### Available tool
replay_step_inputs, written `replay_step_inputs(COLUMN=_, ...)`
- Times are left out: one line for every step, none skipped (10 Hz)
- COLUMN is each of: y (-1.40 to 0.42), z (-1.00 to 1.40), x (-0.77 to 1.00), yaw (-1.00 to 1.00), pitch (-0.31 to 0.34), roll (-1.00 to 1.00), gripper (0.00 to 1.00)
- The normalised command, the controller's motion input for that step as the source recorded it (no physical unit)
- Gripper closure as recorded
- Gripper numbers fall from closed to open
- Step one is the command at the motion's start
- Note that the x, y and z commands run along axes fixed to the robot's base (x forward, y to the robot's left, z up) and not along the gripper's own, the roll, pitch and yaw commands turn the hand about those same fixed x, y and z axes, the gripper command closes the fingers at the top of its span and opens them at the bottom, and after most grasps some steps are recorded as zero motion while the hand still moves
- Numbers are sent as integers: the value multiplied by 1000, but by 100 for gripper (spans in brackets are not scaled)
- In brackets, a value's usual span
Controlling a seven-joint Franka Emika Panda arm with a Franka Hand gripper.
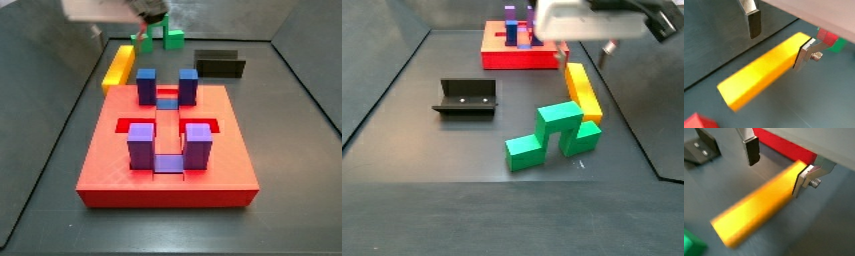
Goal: Pick up the yellow object. Move up. Move to above the board. Insert the yellow object.
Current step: Pick up the yellow object.
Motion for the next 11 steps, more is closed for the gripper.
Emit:
replay_step_inputs(y=151, z=-474, x=-497, yaw=-109, pitch=-120, roll=116, gripper=0)
replay_step_inputs(y=177, z=-217, x=-194, yaw=-29, pitch=-123, roll=21, gripper=0)
replay_step_inputs(y=63, z=-74, x=214, yaw=-103, pitch=-107, roll=-23, gripper=0)
replay_step_inputs(y=31, z=0, x=546, yaw=-237, pitch=-74, roll=-124, gripper=0)
replay_step_inputs(y=91, z=14, x=643, yaw=-289, pitch=-34, roll=-209, gripper=0)
replay_step_inputs(y=134, z=-183, x=454, yaw=-351, pitch=-43, roll=-53, gripper=0)
replay_step_inputs(y=137, z=-614, x=-6, yaw=-91, pitch=-111, roll=137, gripper=0)
replay_step_inputs(y=106, z=-671, x=-251, yaw=0, pitch=-149, roll=169, gripper=0)
replay_step_inputs(y=63, z=-597, x=-363, yaw=0, pitch=-156, roll=144, gripper=0)
replay_step_inputs(y=-97, z=-511, x=-514, yaw=126, pitch=-191, roll=100, gripper=0)
replay_step_inputs(y=-351, z=-229, x=-414, yaw=331, pitch=-159, roll=1, gripper=0)
